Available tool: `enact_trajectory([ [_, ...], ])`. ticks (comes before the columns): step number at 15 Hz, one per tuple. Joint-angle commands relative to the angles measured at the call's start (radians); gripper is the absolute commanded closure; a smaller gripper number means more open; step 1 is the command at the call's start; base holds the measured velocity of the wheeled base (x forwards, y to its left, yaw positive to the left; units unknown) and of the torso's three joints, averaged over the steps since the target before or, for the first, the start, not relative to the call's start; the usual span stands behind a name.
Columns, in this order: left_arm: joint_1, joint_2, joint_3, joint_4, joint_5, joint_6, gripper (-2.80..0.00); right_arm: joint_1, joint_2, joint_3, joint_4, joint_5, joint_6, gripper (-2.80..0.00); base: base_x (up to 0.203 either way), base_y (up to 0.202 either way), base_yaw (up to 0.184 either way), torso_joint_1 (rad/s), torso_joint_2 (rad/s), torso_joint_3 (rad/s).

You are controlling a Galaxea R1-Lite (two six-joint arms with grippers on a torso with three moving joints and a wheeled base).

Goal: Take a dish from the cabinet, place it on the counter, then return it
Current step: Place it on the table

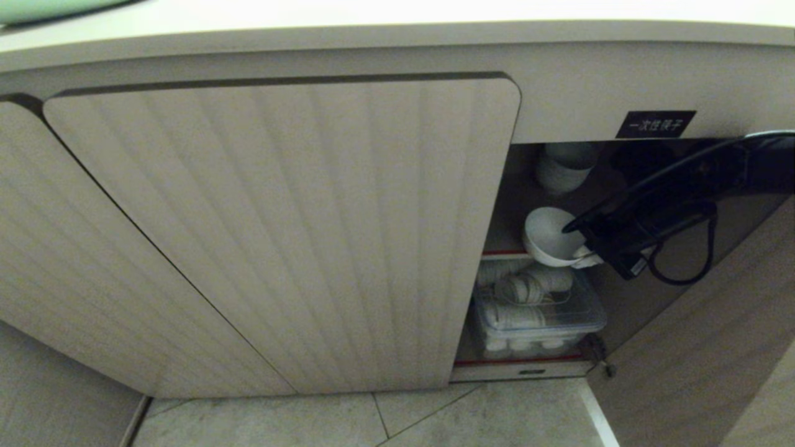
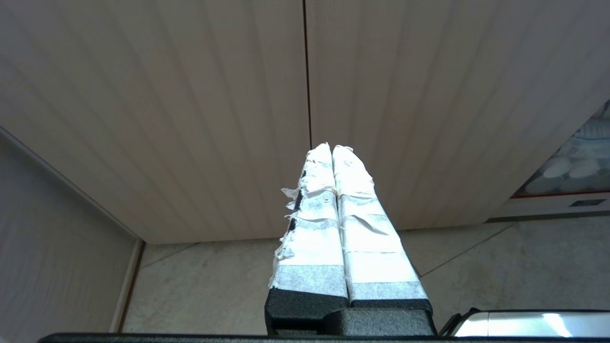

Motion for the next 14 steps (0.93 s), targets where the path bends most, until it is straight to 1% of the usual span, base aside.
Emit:
enact_trajectory([
  [1, 0.000, 0.000, 0.000, 0.000, 0.000, 0.000, 0.00, 0.004, -0.013, 0.019, 0.003, 0.002, 0.006, 0.00, 0.000, 0.000, 0.000, 0.000, 0.00, 0.000],
  [13, 0.000, 0.000, 0.000, 0.000, 0.000, 0.000, 0.00, 0.033, -0.094, 0.210, 0.002, -0.002, 0.000, 0.00, 0.000, 0.000, 0.000, 0.000, 0.00, 0.000],
  [14, 0.000, 0.000, 0.000, 0.000, 0.000, -0.001, 0.00, 0.035, -0.106, 0.232, 0.002, -0.003, -0.013, 0.00, 0.000, 0.000, 0.000, 0.000, 0.00, 0.000],
])
